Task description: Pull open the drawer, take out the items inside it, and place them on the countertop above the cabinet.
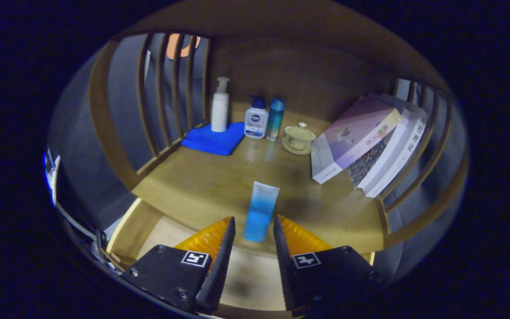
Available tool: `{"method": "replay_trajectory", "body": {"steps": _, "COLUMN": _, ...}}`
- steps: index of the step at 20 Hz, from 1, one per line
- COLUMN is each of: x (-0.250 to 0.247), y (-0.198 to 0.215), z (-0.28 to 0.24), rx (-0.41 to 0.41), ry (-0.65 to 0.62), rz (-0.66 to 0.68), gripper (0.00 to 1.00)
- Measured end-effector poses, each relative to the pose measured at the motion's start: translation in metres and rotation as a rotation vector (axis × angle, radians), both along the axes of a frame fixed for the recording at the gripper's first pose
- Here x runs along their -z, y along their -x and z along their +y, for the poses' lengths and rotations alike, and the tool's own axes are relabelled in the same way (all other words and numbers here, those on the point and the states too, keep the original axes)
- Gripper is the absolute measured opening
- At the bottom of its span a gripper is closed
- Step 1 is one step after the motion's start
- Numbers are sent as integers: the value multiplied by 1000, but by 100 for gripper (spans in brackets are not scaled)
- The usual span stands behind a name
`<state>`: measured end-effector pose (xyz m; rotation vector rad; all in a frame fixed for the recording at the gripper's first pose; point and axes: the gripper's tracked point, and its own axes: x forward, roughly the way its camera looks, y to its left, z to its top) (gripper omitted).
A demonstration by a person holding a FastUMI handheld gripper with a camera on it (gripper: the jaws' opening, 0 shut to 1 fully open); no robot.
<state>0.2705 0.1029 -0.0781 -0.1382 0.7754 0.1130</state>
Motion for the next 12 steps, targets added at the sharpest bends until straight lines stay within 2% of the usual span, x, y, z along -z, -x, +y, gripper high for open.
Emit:
{"method": "replay_trajectory", "body": {"steps": 2, "x": -8, "y": 26, "z": 8, "rx": -21, "ry": -38, "rz": -33, "gripper": 69}}
{"method": "replay_trajectory", "body": {"steps": 7, "x": -32, "y": 92, "z": 30, "rx": -60, "ry": -113, "rz": -176, "gripper": 70}}
{"method": "replay_trajectory", "body": {"steps": 11, "x": -32, "y": 131, "z": 35, "rx": -69, "ry": -130, "rz": -281, "gripper": 97}}
{"method": "replay_trajectory", "body": {"steps": 12, "x": -31, "y": 138, "z": 37, "rx": -66, "ry": -132, "rz": -315, "gripper": 97}}
